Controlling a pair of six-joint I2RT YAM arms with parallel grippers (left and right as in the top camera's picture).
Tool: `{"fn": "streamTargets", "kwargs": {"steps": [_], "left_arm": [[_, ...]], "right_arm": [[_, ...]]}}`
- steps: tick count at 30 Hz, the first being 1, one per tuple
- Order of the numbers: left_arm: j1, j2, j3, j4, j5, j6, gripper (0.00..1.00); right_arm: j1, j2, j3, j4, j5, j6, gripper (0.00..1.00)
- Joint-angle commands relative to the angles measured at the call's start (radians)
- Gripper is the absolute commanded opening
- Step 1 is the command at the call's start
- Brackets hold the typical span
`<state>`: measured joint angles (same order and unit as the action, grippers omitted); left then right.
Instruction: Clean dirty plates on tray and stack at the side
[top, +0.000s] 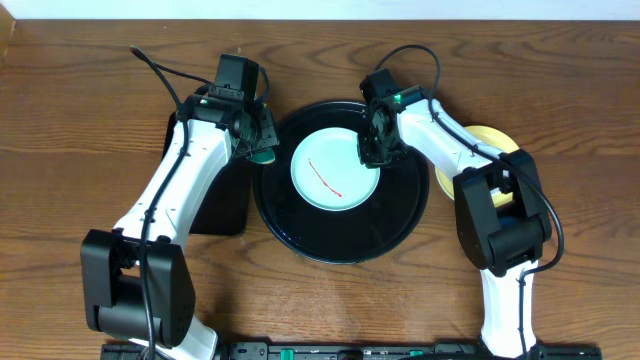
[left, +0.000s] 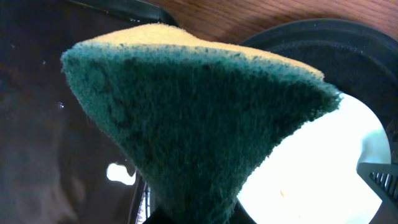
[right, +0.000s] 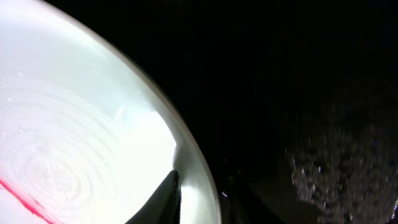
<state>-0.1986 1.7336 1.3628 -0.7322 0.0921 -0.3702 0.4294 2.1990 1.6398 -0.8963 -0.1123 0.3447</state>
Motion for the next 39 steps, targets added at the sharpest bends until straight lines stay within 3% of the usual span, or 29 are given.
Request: {"fn": "streamTargets", "kwargs": {"steps": [1, 5, 8, 12, 23, 32, 39], "left_arm": [[-0.002, 0.005, -0.014, 0.003, 0.002, -0.009, 0.08], [-0.002, 0.006, -0.014, 0.006, 0.002, -0.009, 0.08], [-0.005, 0.006, -0.014, 0.006, 0.002, -0.009, 0.07], [-0.021, 0.006, -0.014, 0.018, 0.002, -0.004, 0.07], [-0.124, 0.084, -0.014, 0.082, 0.001, -0.003, 0.07], [-0.226, 0.232, -0.014, 0.207, -0.105, -0.044, 0.07], [-0.243, 0.349, -0.014, 0.236, -0.108, -0.067, 0.07]], "right_arm": [[-0.007, 0.011, 0.022, 0.033, 0.003, -0.072, 0.25], [-0.007, 0.011, 0.022, 0.057, 0.011, -0.097, 0.24], [-0.007, 0.011, 0.022, 0.063, 0.01, -0.107, 0.01], [-0.002, 0.011, 0.02, 0.043, 0.01, -0.101, 0.01], [0.064, 0.011, -0.057, -0.004, 0.046, 0.124, 0.01], [0.103, 0.011, -0.113, 0.038, 0.071, 0.13, 0.01], [0.103, 0.011, -0.113, 0.051, 0.071, 0.13, 0.01]]}}
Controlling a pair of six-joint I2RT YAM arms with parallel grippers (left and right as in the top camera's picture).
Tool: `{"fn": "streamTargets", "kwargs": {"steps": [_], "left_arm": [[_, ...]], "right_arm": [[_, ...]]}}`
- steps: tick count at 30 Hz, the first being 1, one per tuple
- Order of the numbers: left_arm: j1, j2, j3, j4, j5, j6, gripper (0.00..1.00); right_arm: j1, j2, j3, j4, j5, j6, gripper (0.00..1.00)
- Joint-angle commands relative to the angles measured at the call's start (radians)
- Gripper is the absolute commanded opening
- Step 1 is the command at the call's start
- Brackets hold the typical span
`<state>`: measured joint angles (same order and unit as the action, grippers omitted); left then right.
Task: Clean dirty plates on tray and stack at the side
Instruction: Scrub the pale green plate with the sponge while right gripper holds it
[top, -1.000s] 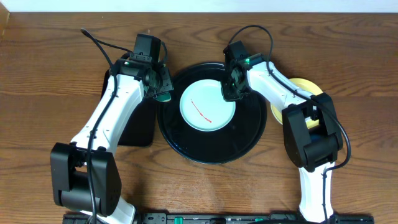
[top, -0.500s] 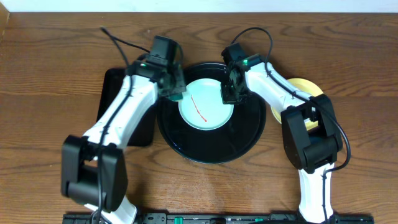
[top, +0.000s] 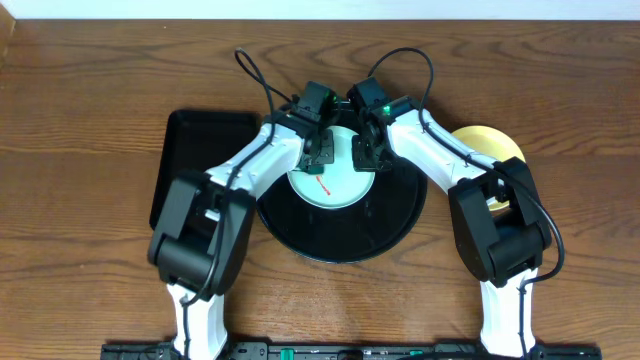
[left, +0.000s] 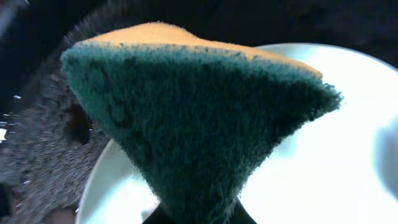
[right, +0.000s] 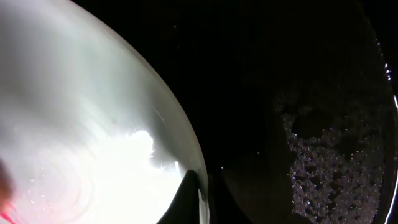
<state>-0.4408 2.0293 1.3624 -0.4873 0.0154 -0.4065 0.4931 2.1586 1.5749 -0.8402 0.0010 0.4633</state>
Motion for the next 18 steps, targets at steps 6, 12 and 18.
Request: {"fn": "streamTargets", "kwargs": {"steps": [6, 12, 18], "left_arm": [[-0.002, 0.089, -0.013, -0.099, 0.072, -0.029, 0.08], [-0.004, 0.089, -0.013, -0.159, 0.475, 0.243, 0.07], [-0.004, 0.089, -0.013, -0.174, 0.539, 0.287, 0.08]], "right_arm": [[0.039, 0.052, -0.048, -0.004, -0.042, 0.011, 0.01], [0.039, 0.052, -0.048, -0.001, -0.041, 0.011, 0.01], [0.039, 0.052, -0.048, 0.0, -0.042, 0.011, 0.01]]}}
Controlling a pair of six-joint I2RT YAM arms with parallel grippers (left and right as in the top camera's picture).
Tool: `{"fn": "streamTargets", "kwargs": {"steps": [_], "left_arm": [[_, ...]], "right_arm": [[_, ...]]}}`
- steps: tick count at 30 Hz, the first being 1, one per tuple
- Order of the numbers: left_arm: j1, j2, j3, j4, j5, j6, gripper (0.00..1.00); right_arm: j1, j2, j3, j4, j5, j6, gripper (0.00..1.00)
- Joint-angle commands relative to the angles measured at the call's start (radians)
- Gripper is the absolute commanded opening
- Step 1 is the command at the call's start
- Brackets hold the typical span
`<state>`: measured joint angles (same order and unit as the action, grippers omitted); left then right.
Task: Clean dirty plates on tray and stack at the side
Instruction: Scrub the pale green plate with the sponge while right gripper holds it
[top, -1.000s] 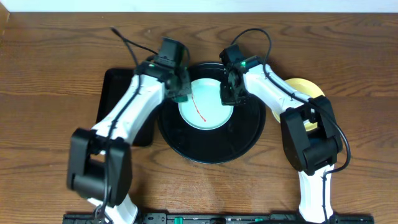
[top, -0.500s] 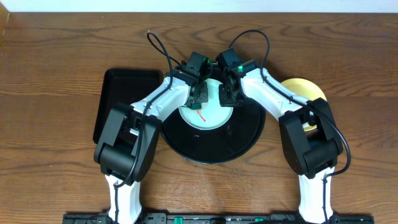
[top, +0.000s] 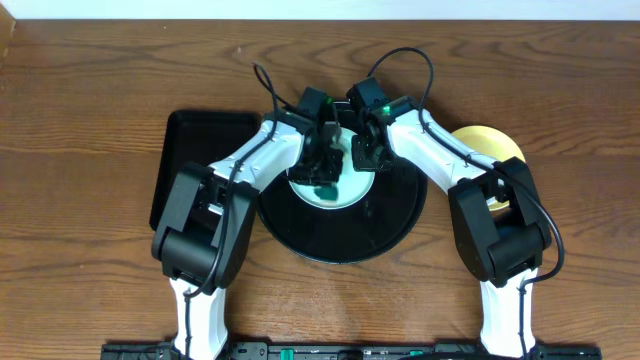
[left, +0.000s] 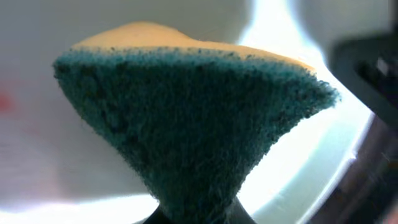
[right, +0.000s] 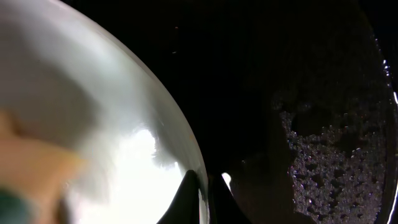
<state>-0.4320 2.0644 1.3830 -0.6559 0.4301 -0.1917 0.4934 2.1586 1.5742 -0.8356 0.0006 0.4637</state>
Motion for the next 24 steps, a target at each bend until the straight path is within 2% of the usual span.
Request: {"fn": "streamTargets", "kwargs": {"steps": [1, 4, 7, 14, 20, 24], "left_arm": [[-0.013, 0.054, -0.034, 0.006, 0.124, 0.072, 0.08], [-0.013, 0.054, -0.034, 0.059, 0.124, 0.072, 0.08], [-0.013, 0.054, -0.034, 0.159, 0.055, 0.056, 0.08], [-0.013, 0.054, -0.034, 0.291, -0.4, -0.059, 0.08], [-0.013, 0.054, -0.034, 0.306, -0.829, -0.119, 0.07], [-0.013, 0.054, -0.034, 0.305, -0.975, -0.121, 0.07]], "right_arm": [[0.039, 0.052, -0.048, -0.005, -0.041, 0.011, 0.01], [0.039, 0.052, -0.048, -0.005, -0.041, 0.011, 0.01], [0.039, 0.052, -0.048, -0.005, -0.041, 0.011, 0.01], [0.039, 0.052, -0.052, -0.004, -0.035, 0.011, 0.01], [0.039, 0.052, -0.053, -0.002, -0.035, 0.011, 0.01], [0.039, 0.052, -0.053, -0.001, -0.035, 0.011, 0.01]]}}
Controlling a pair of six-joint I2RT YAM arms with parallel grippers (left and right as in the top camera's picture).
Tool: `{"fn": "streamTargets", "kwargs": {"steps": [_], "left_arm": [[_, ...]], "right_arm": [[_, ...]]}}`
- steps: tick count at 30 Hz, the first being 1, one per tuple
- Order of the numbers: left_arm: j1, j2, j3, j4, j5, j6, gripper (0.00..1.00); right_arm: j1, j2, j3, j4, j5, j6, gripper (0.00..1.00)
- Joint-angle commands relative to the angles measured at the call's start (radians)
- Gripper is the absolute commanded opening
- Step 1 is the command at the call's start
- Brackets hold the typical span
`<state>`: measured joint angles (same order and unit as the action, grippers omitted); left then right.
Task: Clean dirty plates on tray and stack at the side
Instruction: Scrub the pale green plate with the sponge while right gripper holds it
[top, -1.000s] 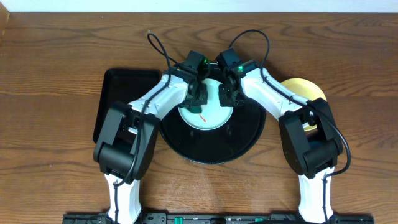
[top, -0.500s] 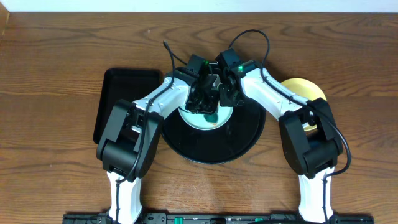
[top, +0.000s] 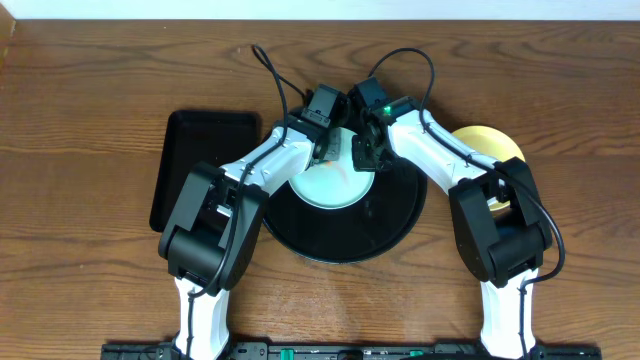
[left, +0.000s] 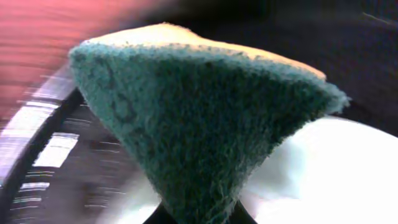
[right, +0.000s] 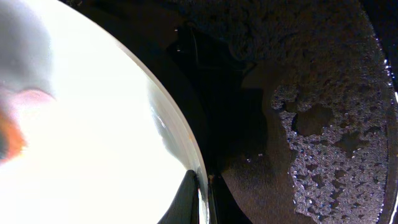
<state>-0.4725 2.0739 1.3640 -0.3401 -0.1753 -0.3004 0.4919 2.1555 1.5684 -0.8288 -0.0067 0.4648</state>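
Observation:
A pale plate (top: 325, 185) lies in the round black tray (top: 385, 225); no red streak shows on it overhead, and a faint red smear sits at the left of the right wrist view. My right gripper (top: 362, 158) is shut on the plate's right rim (right: 198, 186). My left gripper (top: 322, 152) is shut on a green-and-yellow sponge (left: 205, 118) at the plate's far edge. The sponge fills the blurred left wrist view, with the plate (left: 323, 174) beneath it.
A yellow plate (top: 480, 145) lies on the table right of the tray, partly under my right arm. A rectangular black tray (top: 195, 165) sits to the left. The round tray's floor is wet and foamy (right: 336, 143).
My left gripper with the sponge has moved from the middle of the plate up to its far edge. The plate's face now shows pale overhead. The right gripper still holds the rim.
At first my left gripper held the sponge beside the round tray while the right pinched the plate's rim; a red streak crossed the plate. Then the sponge was over the plate's far part, then on its centre. Now it is at the far edge, streak gone overhead.

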Motion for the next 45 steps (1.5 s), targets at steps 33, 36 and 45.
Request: {"fn": "streamTargets", "kwargs": {"steps": [33, 36, 45], "left_arm": [[0.03, 0.034, -0.009, -0.035, 0.367, 0.273, 0.08], [0.03, 0.034, -0.009, 0.016, 0.082, 0.116, 0.08], [0.023, 0.033, -0.008, -0.172, -0.004, -0.038, 0.08]], "right_arm": [[0.04, 0.055, -0.047, -0.005, -0.027, 0.01, 0.01], [0.04, 0.055, -0.047, -0.005, -0.027, 0.01, 0.01], [0.04, 0.055, -0.047, -0.005, -0.027, 0.01, 0.01]]}}
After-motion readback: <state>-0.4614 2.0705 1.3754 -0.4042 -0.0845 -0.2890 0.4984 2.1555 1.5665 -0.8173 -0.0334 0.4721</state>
